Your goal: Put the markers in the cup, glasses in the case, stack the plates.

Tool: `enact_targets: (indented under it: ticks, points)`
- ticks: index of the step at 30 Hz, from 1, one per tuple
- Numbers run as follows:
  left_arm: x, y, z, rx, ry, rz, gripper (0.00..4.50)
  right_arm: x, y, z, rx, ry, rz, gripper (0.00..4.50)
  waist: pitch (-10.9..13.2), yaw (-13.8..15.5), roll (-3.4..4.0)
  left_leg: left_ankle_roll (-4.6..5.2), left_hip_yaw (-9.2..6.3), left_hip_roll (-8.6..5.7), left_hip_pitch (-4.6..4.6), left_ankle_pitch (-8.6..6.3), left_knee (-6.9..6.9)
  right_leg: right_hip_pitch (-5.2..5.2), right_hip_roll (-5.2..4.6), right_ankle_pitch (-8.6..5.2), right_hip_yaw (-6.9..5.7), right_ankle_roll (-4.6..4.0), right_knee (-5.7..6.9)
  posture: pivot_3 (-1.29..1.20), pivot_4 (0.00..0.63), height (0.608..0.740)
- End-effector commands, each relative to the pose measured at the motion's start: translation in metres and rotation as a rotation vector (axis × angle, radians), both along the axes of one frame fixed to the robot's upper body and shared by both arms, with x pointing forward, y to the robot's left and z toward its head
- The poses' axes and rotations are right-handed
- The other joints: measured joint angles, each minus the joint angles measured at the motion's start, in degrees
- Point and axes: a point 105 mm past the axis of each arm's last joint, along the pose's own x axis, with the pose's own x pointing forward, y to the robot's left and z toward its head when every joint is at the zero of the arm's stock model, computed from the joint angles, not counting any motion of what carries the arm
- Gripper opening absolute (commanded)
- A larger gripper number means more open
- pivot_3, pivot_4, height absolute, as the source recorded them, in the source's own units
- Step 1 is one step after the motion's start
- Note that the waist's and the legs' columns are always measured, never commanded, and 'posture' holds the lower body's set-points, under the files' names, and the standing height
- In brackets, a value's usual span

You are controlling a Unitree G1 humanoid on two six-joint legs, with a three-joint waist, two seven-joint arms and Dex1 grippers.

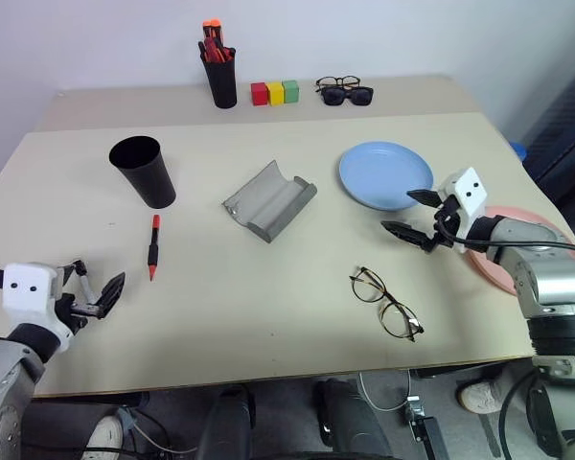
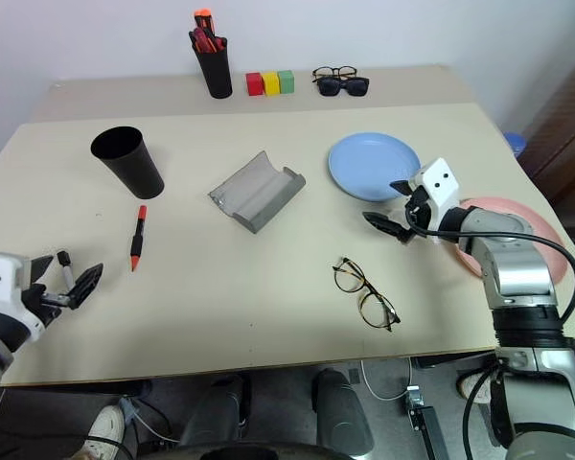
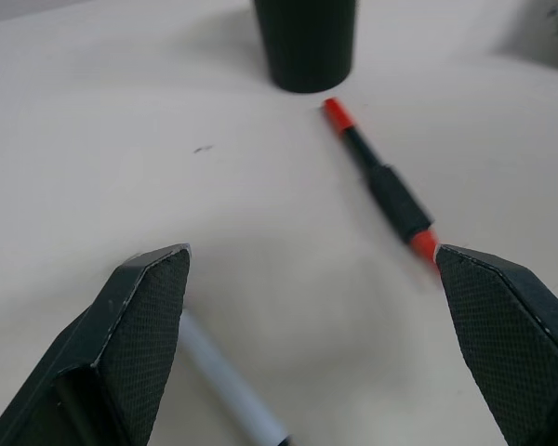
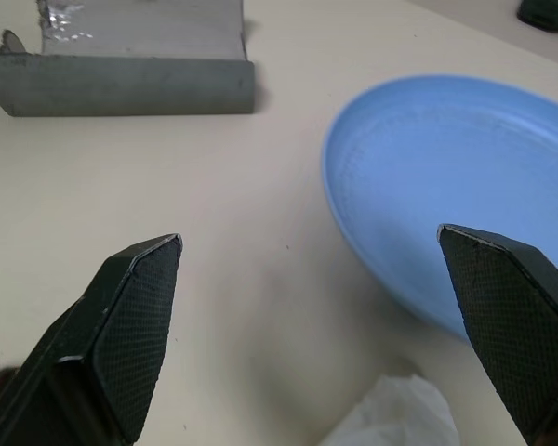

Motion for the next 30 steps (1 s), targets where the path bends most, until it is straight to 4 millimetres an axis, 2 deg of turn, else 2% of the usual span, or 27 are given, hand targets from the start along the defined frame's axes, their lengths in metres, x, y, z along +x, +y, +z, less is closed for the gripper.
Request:
enact_targets:
  ticks: [1, 6, 11, 15, 18, 22, 25, 27, 30]
  points:
    - [-0.004, 0.002, 0.016, 0.028, -0.062, 0.023, 4.29, 0.006, 0.014, 0.013, 0.003, -0.062, 0.046, 4.50, 0.00, -0.04, 0.00, 0.00, 0.00, 0.00, 0.00, 0.00, 0.00, 0.00, 0.00, 0.00, 0.00, 0.00, 0.00, 0.00, 0.150, 0.740]
    - [-0.002, 0.003, 0.013, 0.015, -0.064, 0.051, 4.29, 0.011, 0.022, 0.017, 0.013, -0.081, 0.064, 4.50, 0.00, 0.08, 0.00, 0.00, 0.00, 0.00, 0.00, 0.00, 0.00, 0.00, 0.00, 0.01, 0.00, 0.01, 0.02, 0.00, 0.150, 0.740]
    - [0.008, 0.002, 0.009, 0.001, -0.067, 0.082, 4.29, 0.007, 0.041, 0.017, 0.012, -0.098, 0.108, 4.50, 0.00, 0.13, -0.01, 0.00, 0.00, -0.01, 0.00, 0.00, 0.02, 0.01, -0.01, 0.02, 0.00, 0.03, 0.02, 0.00, 0.150, 0.740]
    - [0.019, -0.002, 0.003, -0.027, -0.053, 0.121, 4.29, 0.001, 0.065, 0.024, 0.034, -0.124, 0.164, 4.50, 0.00, -0.01, 0.01, 0.00, -0.02, 0.00, 0.02, 0.00, 0.01, 0.01, 0.02, 0.11, 0.00, 0.19, 0.06, 0.00, 0.150, 0.740]
    - [0.031, -0.014, 0.000, -0.041, 0.006, 0.117, 4.40, -0.012, 0.097, 0.029, 0.053, -0.141, 0.266, 4.50, -0.01, 0.00, 0.00, 0.00, -0.05, 0.00, 0.02, 0.00, 0.01, 0.01, 0.02, 0.11, -0.01, 0.20, 0.09, 0.00, 0.150, 0.740]
    - [0.054, -0.014, 0.004, -0.076, 0.053, 0.236, 4.40, -0.027, 0.135, 0.027, 0.061, -0.151, 0.364, 4.50, -0.01, 0.13, -0.03, -0.01, -0.09, 0.00, 0.01, 0.00, 0.04, 0.01, 0.03, 0.12, -0.03, 0.22, 0.14, 0.00, 0.150, 0.740]
    - [0.087, -0.025, 0.007, -0.123, 0.130, 0.301, 4.40, -0.046, 0.170, 0.026, 0.104, -0.150, 0.466, 4.50, -0.03, 0.51, -0.09, -0.01, -0.12, -0.04, 0.00, 0.01, 0.10, 0.05, 0.01, 0.13, -0.06, 0.24, 0.16, 0.00, 0.150, 0.740]
    - [0.102, -0.032, 0.008, -0.193, 0.165, 0.296, 4.40, -0.057, 0.185, 0.023, 0.126, -0.142, 0.505, 4.50, -0.05, 0.43, -0.12, -0.02, -0.18, -0.04, -0.01, 0.01, 0.14, 0.06, 0.03, 0.14, -0.10, 0.25, 0.18, 0.00, 0.150, 0.740]
    - [0.128, -0.045, -0.005, -0.228, 0.324, 0.282, 4.40, -0.070, 0.198, 0.019, 0.130, -0.141, 0.533, 4.50, -0.05, 0.36, -0.13, -0.04, -0.18, -0.07, -0.02, 0.02, 0.13, 0.06, -0.01, 0.17, -0.10, 0.30, 0.18, 0.00, 0.150, 0.740]
